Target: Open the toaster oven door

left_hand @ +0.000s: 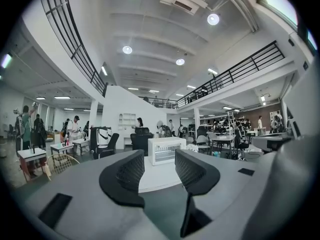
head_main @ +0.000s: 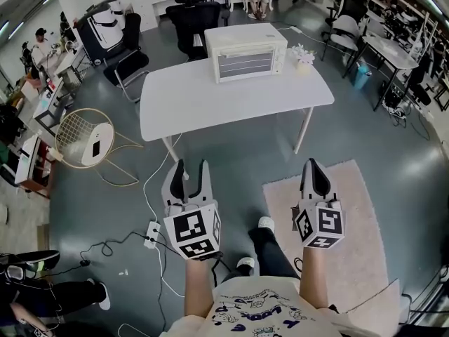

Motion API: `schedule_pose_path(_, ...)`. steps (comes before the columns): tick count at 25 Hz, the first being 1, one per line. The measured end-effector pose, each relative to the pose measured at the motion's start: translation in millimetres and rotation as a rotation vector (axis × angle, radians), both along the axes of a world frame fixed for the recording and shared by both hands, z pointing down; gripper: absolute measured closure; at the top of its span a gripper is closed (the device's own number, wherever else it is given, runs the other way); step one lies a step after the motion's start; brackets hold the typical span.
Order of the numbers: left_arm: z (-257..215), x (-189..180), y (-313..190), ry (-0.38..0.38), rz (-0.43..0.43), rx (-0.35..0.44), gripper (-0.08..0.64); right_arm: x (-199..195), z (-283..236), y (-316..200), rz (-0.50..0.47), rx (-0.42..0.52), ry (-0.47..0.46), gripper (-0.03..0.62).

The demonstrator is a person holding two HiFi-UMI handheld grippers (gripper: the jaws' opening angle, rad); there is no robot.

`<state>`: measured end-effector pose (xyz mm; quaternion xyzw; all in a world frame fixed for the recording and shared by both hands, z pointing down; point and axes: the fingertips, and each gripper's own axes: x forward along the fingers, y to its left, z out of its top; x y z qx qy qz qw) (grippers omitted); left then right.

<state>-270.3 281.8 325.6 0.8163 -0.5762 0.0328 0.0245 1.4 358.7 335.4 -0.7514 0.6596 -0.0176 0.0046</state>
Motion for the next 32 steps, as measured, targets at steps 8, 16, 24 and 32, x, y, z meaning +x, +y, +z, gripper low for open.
schedule_pose_path(8, 9, 26, -54, -0.022, -0.011, -0.015, 0.365, 25, 3, -61, -0.025, -0.001, 0.002, 0.597)
schedule_pose_path(16, 0, 69, -137, -0.042, -0.043, 0.001, 0.364, 61, -3, -161, -0.089, 0.007, 0.002, 0.597)
schedule_pose_path(24, -11, 121, -227, -0.051, -0.096, -0.009, 0.365, 112, -19, -266, -0.148, 0.01, 0.005, 0.597)
schedule_pose_path(32, -12, 164, -296, -0.052, -0.146, -0.003, 0.365, 167, -23, -342, -0.177, 0.023, 0.008, 0.597)
